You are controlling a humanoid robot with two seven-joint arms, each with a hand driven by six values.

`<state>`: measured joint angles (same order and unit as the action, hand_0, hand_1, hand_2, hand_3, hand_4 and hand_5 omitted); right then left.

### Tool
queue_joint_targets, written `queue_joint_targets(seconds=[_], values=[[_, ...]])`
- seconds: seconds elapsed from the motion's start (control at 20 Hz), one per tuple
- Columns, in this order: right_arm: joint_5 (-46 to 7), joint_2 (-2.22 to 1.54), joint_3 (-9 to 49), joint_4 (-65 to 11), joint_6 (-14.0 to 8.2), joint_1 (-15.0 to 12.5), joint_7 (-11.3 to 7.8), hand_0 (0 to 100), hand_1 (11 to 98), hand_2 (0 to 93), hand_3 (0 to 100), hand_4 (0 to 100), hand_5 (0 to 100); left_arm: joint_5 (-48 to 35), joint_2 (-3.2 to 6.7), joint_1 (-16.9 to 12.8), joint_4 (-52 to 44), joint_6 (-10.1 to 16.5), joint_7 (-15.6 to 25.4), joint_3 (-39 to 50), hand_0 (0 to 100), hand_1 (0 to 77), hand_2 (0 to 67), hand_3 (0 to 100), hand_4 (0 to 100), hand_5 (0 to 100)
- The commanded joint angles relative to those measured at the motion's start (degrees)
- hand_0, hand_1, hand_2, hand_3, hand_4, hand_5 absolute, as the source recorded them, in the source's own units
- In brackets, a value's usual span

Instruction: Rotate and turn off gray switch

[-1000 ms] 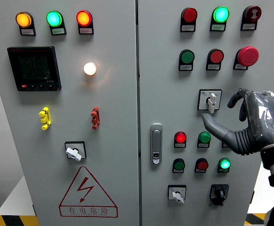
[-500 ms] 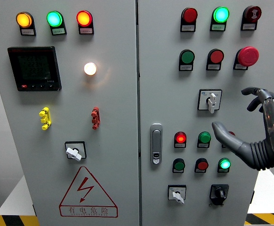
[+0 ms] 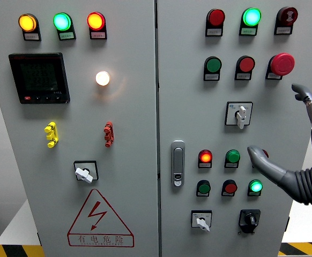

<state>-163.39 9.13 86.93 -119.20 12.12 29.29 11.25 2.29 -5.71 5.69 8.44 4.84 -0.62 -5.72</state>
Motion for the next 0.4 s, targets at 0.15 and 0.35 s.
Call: queue_joint_targets(seconds=[0.15, 0.35], values=[[-1.67, 0.01, 0.34, -0.15, -2.45, -1.34, -2.47, 0, 34.1, 13.6, 14, 11, 12, 0.00, 0.00, 0.03, 0.00, -0.01, 0.00, 0.00, 34, 0.0, 12.3, 22, 12, 12], [-1.93, 0.01, 0.43, -0.15, -3.07, -1.60, -2.64, 0, 35.0, 13.5, 14, 11, 11, 0.00, 0.00, 0.03, 0.00, -0.01, 0.00, 0.00, 35, 0.0, 12.3, 22, 12, 12]])
